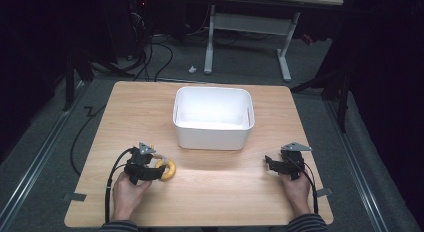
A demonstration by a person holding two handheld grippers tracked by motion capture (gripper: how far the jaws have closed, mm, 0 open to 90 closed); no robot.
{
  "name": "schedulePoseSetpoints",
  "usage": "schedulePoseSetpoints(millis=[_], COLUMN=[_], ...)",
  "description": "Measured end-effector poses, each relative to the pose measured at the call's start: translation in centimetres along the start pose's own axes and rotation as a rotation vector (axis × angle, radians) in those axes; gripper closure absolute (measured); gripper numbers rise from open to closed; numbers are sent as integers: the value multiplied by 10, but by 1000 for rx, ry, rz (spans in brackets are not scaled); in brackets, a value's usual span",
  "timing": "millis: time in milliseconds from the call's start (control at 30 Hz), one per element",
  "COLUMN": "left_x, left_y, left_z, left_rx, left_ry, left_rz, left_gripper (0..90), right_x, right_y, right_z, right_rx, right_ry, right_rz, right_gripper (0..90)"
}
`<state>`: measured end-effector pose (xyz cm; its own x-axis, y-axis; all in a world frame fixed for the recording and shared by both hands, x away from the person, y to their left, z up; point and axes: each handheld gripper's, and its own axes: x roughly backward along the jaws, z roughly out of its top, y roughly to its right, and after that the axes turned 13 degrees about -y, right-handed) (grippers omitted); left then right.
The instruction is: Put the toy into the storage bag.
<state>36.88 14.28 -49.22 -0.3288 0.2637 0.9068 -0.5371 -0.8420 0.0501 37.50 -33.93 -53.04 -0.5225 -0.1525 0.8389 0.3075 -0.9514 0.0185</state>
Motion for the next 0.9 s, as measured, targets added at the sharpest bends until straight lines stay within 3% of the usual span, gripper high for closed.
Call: schedulePoseSetpoints(millis=[233, 567, 900], left_x=[-10, -18, -24], left_y=[4, 5, 2], left_z=[4, 7, 9], left_rx=[-13, -27, -27], left_ry=[-42, -63, -79], left_rz=[20, 45, 30], left_gripper=[438, 489, 597], right_x=[0, 0, 0], right_y=[0, 0, 0], right_z=[0, 0, 0], right_rx=[0, 0, 0], right_ry=[0, 0, 0], right_rz=[1, 1, 1], right_gripper=[275, 274, 274])
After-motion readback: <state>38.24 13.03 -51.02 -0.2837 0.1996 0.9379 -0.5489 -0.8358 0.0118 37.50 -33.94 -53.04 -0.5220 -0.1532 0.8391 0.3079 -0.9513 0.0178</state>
